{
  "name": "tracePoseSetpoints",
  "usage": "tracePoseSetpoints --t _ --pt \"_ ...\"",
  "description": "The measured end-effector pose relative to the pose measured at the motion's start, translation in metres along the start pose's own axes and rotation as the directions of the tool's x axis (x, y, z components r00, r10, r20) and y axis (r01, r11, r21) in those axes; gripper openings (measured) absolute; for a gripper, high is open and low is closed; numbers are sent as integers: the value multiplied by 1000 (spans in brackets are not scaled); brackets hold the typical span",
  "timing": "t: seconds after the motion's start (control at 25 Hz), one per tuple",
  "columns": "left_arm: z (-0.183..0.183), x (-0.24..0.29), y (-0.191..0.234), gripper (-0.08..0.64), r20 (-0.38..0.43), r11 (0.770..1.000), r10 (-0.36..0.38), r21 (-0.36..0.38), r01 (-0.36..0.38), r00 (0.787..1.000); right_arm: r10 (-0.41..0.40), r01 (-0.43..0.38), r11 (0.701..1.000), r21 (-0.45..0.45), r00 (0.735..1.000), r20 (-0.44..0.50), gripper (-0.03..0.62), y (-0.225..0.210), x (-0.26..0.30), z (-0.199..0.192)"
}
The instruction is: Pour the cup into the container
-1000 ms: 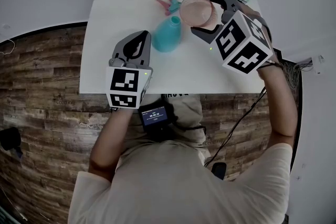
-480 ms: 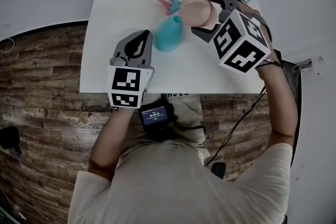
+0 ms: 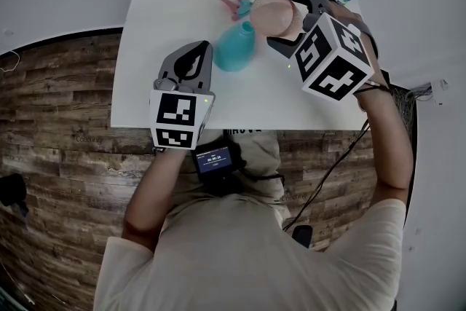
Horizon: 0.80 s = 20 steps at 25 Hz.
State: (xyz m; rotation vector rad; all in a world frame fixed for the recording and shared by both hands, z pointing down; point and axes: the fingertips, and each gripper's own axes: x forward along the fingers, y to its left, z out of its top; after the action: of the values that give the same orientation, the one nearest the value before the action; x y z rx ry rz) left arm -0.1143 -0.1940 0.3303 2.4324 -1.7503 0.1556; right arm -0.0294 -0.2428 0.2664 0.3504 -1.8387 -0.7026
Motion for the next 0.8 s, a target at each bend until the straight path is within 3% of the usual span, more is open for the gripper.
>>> tracePoseSetpoints --t 0.8 --pt "-1 1 0 10 -2 1000 -1 -1 1 1000 -22 22 999 -30 999 -24 367 -4 -2 2"
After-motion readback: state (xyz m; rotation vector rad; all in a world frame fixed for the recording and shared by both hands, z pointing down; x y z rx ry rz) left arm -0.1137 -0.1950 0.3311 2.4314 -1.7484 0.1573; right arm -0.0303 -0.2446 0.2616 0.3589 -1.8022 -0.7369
